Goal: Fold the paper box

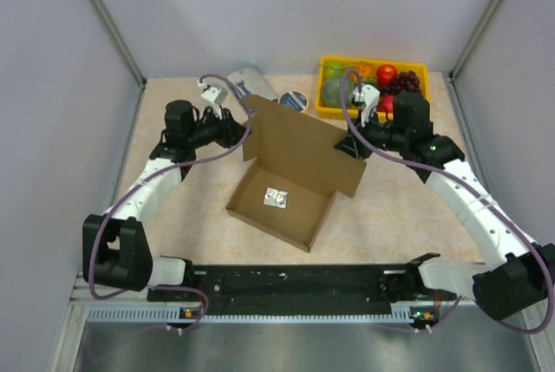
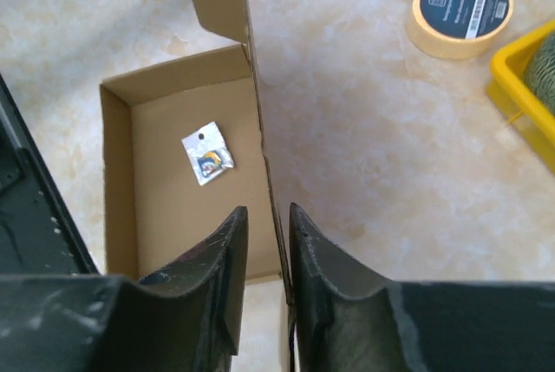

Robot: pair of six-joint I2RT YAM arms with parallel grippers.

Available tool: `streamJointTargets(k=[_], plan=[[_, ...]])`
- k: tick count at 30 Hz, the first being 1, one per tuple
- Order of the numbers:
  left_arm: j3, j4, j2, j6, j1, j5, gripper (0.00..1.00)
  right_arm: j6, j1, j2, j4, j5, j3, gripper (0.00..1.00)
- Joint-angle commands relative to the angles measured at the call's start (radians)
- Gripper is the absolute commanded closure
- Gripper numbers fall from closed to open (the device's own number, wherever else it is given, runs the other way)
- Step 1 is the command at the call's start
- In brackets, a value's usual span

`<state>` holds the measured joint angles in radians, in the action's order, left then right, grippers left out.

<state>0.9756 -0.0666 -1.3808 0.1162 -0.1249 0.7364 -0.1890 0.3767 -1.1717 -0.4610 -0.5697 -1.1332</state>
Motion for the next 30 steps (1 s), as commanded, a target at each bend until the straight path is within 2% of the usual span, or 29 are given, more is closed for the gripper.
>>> streamJointTargets(k=[1,2,4,6,8,13,16,19,21,23,24,25,29,30], plan=[[-0.104,-0.151,0.117,0.071,-0.080,-0.171,0.81,0.228,-0.007,0.026,0.030,0.086,-0.034,0.64],[-0.107,-0.142,0.135,0.069,-0.099,-0.208,0.92,0.271,-0.007,0.033,0.018,0.153,-0.036,0.54],[-0.120,-0.121,0.152,0.036,-0.153,-0.314,1.00,0.332,-0.007,0.055,-0.072,0.313,-0.040,0.37],[-0.139,-0.116,0.190,0.020,-0.191,-0.371,1.00,0.332,-0.009,0.076,-0.132,0.393,-0.043,0.32],[-0.190,-0.140,0.230,0.023,-0.202,-0.413,1.00,0.304,-0.009,0.116,-0.154,0.406,-0.010,0.25],[-0.252,-0.160,0.281,0.017,-0.205,-0.447,1.00,0.293,-0.036,0.181,-0.192,0.533,0.050,0.18],[-0.255,-0.160,0.293,0.013,-0.205,-0.445,1.00,0.304,-0.116,0.239,-0.191,0.452,0.067,0.15],[-0.252,-0.160,0.290,0.014,-0.205,-0.428,1.00,0.237,-0.134,0.256,-0.188,0.375,0.056,0.11],[-0.256,-0.163,0.284,0.014,-0.206,-0.416,1.00,0.140,-0.151,0.184,-0.148,0.308,0.044,0.07],[-0.259,-0.173,0.270,0.022,-0.206,-0.405,1.00,0.117,-0.203,0.091,-0.143,0.246,-0.003,0.11],[-0.262,-0.180,0.267,0.026,-0.206,-0.394,1.00,0.120,-0.241,0.025,-0.111,0.103,-0.014,0.18],[-0.261,-0.179,0.258,0.028,-0.206,-0.390,1.00,0.112,-0.290,0.015,-0.070,0.035,0.004,0.20],[-0.247,-0.151,0.246,0.016,-0.206,-0.376,1.00,0.088,-0.298,0.090,0.230,-0.005,0.177,0.15],[-0.245,-0.153,0.243,0.017,-0.206,-0.368,1.00,0.097,-0.300,0.096,0.319,-0.077,0.212,0.13]])
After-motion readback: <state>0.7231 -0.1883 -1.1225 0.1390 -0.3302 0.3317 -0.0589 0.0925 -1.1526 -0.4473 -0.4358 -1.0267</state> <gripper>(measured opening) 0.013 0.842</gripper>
